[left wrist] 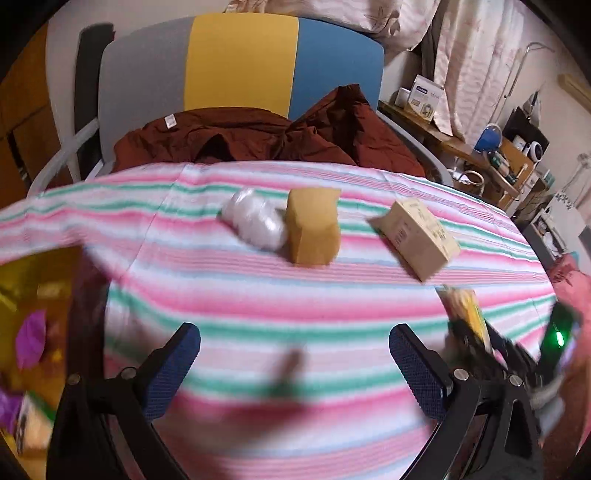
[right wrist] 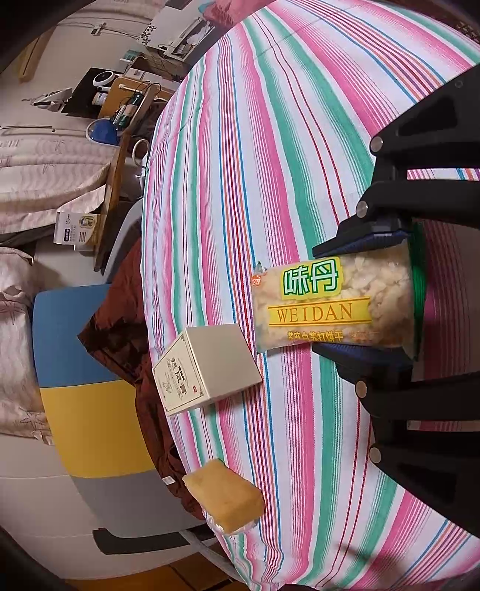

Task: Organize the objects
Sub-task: 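Grasp the WEIDAN snack bag with the right tool, then grasp the small yellow sponge block with the left tool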

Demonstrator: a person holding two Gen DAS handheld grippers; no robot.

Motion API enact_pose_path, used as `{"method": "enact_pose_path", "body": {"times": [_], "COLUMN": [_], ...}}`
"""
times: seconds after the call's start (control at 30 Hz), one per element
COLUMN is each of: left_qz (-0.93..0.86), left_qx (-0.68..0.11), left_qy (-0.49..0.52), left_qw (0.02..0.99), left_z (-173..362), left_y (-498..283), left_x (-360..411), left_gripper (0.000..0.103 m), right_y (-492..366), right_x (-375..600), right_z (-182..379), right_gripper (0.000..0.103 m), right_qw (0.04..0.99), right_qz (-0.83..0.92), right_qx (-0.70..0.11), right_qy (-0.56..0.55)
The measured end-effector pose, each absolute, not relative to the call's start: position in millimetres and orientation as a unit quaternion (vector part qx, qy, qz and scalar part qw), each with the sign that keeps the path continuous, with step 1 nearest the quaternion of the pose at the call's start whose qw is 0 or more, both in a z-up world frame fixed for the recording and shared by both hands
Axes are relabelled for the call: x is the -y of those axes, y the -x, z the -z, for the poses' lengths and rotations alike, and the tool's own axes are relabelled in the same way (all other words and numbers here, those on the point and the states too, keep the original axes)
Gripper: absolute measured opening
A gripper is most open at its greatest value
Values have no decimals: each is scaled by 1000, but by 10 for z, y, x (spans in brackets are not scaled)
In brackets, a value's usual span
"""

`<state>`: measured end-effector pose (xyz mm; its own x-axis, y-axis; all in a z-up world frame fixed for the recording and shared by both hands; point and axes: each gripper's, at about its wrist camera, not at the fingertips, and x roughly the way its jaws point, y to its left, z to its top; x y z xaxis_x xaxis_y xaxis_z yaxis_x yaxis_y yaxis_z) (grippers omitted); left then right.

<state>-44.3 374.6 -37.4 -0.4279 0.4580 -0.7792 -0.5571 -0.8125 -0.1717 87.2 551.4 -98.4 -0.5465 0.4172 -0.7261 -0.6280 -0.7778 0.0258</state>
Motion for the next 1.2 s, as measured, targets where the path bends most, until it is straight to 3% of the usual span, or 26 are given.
{"method": "enact_pose_path", "body": {"times": [0.47, 0.57, 0.6, 0.67, 0.8, 1.2], "left_qz": [-860, -864, -864, -869, -873, -886], "left_qx": [-94, -122, -130, -146, -153, -139], "left_qy": [409, 386, 383, 376, 372, 312], "left_qw": [291, 298, 301, 288, 276, 313], "left_z": [523, 582, 610, 673, 817, 743], "left_y": [1016, 1032, 1038, 1057, 1085, 489], "left_x": [-4664, -4764, -4788, -4825, -4742, -4388], "left_gripper": [100, 88, 78, 72, 46, 42], "right_y": [-907, -914, -909, -907, -908, -914], "right_x": [-5499, -5495, -5492, -5487, -5479, -5463], "right_z": [1013, 1015, 1018, 1019, 1021, 1020], "right_gripper": [44, 44, 44, 44, 44, 44], "right_qw": [301, 302, 302, 303, 304, 310], "right_qz": [-872, -873, -873, -873, -873, -872], "right_qx": [-146, -146, -146, -145, -144, -138], "right_qy": [356, 355, 355, 355, 353, 353]}}
